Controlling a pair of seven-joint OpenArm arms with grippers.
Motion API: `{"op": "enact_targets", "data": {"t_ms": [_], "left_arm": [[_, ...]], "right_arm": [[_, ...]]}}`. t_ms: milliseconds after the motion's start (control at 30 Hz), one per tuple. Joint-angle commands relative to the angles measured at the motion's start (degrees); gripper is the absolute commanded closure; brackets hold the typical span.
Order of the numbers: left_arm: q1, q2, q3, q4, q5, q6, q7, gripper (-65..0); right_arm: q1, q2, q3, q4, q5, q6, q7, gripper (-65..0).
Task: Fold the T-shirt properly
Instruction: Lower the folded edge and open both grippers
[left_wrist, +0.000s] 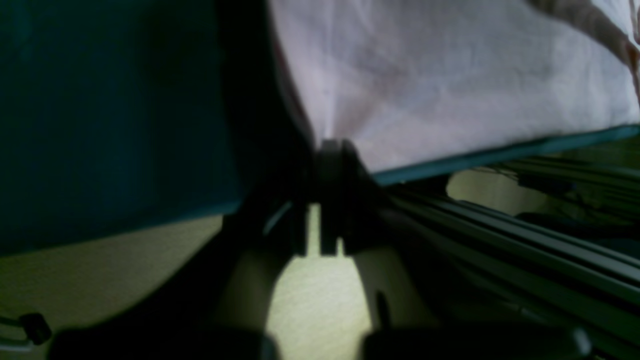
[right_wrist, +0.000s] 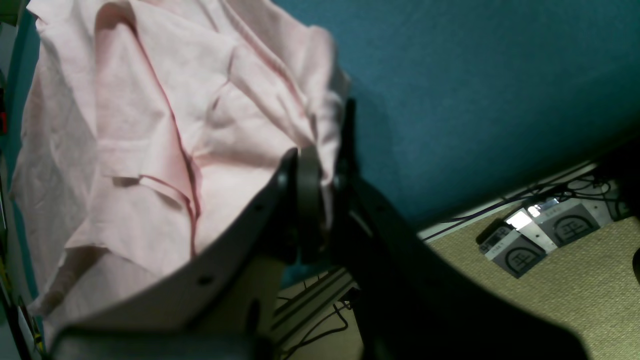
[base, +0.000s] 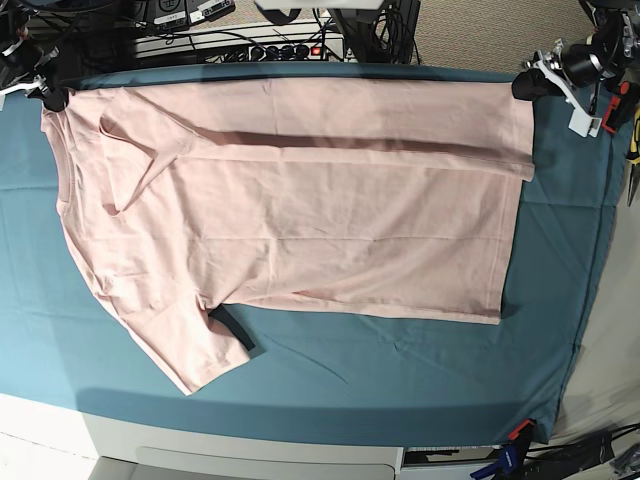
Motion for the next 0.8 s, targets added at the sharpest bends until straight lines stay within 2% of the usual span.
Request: {"op": "enact_targets", "data": {"t_ms": [0, 267, 333, 433, 467, 533, 667, 767], "left_arm": [[0.7, -0.8, -0.5, 0.6, 0.4, 0.0, 0.7, 0.0], [0.6, -0.8, -0.5, 0.6, 1.2, -0.1, 0.4, 0.0], [0.6, -0.8, -0.5, 0.6, 1.7, -1.6, 0.4, -1.6], [0.6, -0.8, -0.5, 0.6, 1.8, -2.7, 0.4, -18.6], [0.6, -0.8, -0.5, 0.6, 2.0, -2.9, 0.4, -22.7], [0.6, -0.8, -0.5, 0.6, 3.7, -3.0, 0.0, -26.9], [0.5, -1.2, -0.7, 0.6, 9.0, -2.8, -1.1, -26.9], [0.5, -1.5, -2.4, 0.8, 10.1, -3.1, -2.2, -26.9]], "right_arm": [[-0.3, 1.6, 0.5, 0.8, 0.5, 0.4, -0.4, 0.0], [-0.3, 1.6, 0.5, 0.8, 0.5, 0.4, -0.4, 0.0], [-0.3, 1.6, 0.5, 0.8, 0.5, 0.4, -0.4, 0.0], [-0.3, 1.6, 0.5, 0.8, 0.3, 1.0, 0.1, -23.6], [-0.3, 1.6, 0.5, 0.8, 0.1, 1.0, 0.6, -27.7], [-0.3, 1.7, 0.5, 0.8, -1.0, 1.0, 1.3, -28.4], [0.0, 2.0, 0.9, 0.8, -4.5, 1.0, 4.0, -28.4], [0.2, 2.4, 2.2, 0.9, -6.3, 1.0, 5.4, -28.4]]}}
